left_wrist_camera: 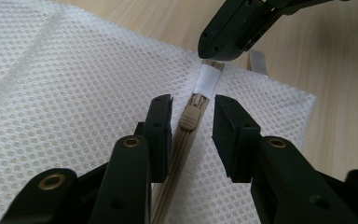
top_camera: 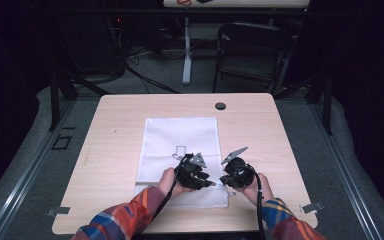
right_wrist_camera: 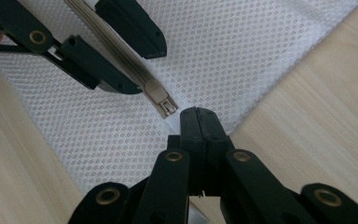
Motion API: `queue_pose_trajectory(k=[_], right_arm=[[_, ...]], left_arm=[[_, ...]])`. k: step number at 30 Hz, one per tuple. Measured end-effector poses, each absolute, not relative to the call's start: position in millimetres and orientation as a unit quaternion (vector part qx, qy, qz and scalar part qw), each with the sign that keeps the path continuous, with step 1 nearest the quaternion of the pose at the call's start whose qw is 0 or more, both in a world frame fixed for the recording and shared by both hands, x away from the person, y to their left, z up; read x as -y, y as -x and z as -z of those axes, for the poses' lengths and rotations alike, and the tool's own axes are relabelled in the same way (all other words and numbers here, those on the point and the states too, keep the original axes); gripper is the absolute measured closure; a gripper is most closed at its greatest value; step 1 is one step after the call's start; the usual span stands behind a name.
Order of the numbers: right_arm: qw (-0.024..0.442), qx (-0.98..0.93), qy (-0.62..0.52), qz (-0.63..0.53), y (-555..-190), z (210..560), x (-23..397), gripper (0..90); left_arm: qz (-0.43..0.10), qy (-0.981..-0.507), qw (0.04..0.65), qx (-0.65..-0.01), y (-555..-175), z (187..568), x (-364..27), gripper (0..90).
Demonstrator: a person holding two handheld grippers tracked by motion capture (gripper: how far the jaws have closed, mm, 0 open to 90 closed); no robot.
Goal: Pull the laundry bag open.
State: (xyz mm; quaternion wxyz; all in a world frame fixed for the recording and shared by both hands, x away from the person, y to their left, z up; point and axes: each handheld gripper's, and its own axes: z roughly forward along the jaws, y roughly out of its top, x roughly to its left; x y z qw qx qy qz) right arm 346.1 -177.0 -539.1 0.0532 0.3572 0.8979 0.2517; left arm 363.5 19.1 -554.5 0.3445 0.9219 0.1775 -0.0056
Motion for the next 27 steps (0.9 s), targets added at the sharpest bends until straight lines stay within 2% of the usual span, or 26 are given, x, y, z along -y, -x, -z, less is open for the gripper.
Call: queue_pose_trajectory(k=[6, 19, 27], right_arm=[[0.044, -0.897, -0.364, -0.248, -347.4, 547.0, 172.9, 90.0], [0.047, -0.904, -0.354, -0.234, -347.1, 555.2, 168.4, 90.0], [0.049, -0.903, -0.356, -0.238, -346.4, 556.5, 169.0, 90.0]], left_arm=[[0.009, -0.929, 0.329, -0.168, -363.5, 559.9, -11.9, 68.3], [0.015, -0.933, 0.323, -0.16, -366.9, 567.9, -7.4, 80.6], [0.009, -0.935, 0.318, -0.155, -365.5, 566.2, -5.9, 81.7]])
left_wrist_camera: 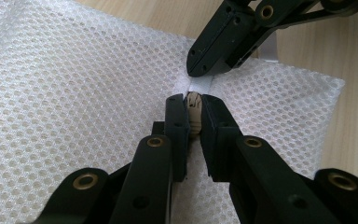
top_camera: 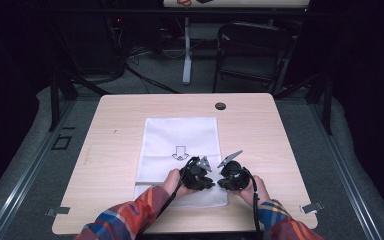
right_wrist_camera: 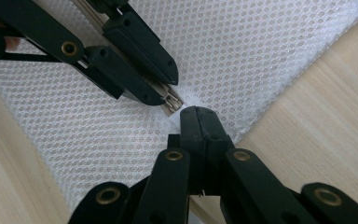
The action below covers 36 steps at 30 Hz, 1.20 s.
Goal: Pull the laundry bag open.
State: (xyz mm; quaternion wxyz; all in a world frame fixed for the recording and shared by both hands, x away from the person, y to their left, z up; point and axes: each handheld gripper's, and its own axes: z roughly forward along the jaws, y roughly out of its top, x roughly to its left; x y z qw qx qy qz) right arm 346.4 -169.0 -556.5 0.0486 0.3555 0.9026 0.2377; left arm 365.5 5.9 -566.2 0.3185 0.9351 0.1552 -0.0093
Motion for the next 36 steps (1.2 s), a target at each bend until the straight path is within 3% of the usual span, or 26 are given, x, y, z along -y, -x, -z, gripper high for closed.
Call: queue_pose_trajectory(k=[36], right_arm=[[0.028, -0.893, -0.372, -0.251, -345.8, 557.9, 168.5, 90.0]], left_arm=[[0.011, -0.941, 0.31, -0.132, -364.4, 561.5, -12.1, 82.0]])
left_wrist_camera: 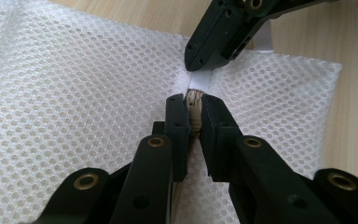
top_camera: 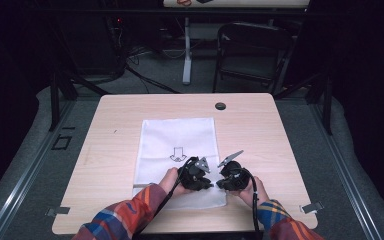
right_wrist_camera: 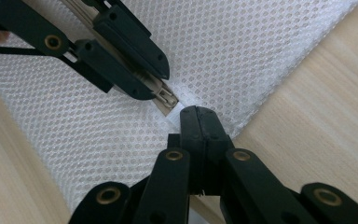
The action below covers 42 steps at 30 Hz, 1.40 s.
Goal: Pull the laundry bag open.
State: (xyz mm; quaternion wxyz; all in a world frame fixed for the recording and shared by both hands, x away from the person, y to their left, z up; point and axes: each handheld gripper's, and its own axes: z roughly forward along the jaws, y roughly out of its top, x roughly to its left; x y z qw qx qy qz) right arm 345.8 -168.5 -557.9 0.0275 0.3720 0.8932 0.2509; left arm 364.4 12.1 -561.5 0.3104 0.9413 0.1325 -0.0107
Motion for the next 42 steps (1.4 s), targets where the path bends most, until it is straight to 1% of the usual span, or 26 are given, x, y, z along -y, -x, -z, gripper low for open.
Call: queue_pose_trajectory(k=[7, 12, 13, 16, 22, 28, 42], right_arm=[[0.041, -0.899, -0.365, -0.238, -345.0, 556.7, 165.6, 90.0], [0.036, -0.897, -0.368, -0.243, -344.4, 556.9, 164.7, 90.0], [0.042, -0.899, -0.366, -0.237, -345.2, 556.8, 166.2, 90.0], [0.034, -0.895, -0.373, -0.241, -345.0, 556.9, 166.9, 90.0], [0.039, -0.894, -0.379, -0.236, -343.9, 556.5, 165.6, 90.0], [0.058, -0.893, -0.383, -0.227, -343.7, 555.9, 166.4, 90.0], [0.051, -0.894, -0.38, -0.231, -345.6, 556.2, 168.8, 90.0]], left_arm=[[0.018, -0.941, 0.308, -0.14, -364.7, 565.0, -10.4, 80.8], [0.003, -0.943, 0.301, -0.142, -362.1, 563.8, -7.9, 81.9], [0.003, -0.943, 0.3, -0.142, -361.8, 563.7, -7.9, 82.0], [0.013, -0.942, 0.304, -0.144, -364.2, 563.7, -10.2, 82.1], [0.015, -0.941, 0.305, -0.143, -365.1, 562.9, -11.0, 82.2], [0.009, -0.941, 0.299, -0.158, -370.8, 558.3, -29.1, 82.1], [0.02, -0.941, 0.294, -0.165, -373.7, 558.3, -36.7, 81.9]])
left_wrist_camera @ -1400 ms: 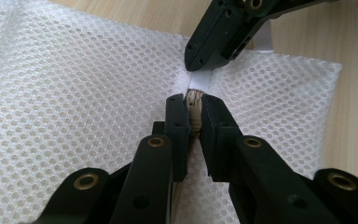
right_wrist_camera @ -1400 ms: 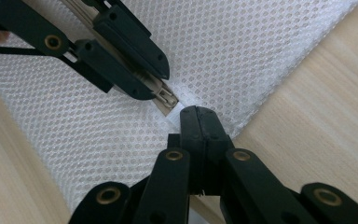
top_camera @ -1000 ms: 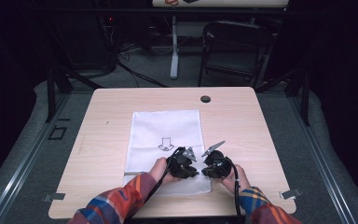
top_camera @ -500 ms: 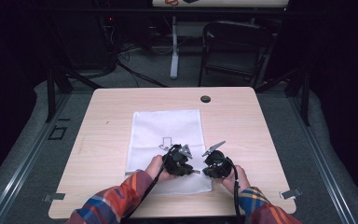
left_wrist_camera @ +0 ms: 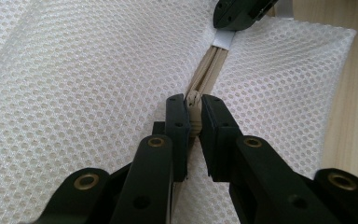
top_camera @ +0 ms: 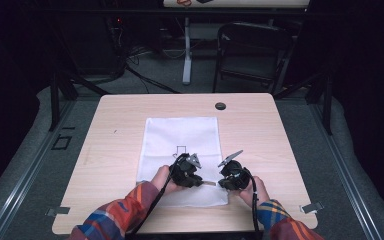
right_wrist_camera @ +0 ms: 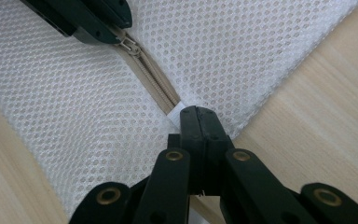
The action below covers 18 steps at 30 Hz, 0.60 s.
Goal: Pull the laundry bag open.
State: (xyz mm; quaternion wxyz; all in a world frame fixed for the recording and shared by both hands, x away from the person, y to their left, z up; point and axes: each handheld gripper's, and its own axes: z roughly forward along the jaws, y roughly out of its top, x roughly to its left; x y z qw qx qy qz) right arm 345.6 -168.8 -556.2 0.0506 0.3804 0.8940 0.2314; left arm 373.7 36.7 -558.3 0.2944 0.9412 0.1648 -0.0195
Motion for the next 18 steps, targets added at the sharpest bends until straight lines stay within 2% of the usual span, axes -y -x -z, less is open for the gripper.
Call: queue_pose_trajectory(k=[18], right_arm=[[0.058, -0.897, -0.376, -0.225, -346.0, 555.5, 169.2, 90.0]], left_arm=[[0.025, -0.938, 0.301, -0.169, -374.5, 556.9, -42.1, 81.9]])
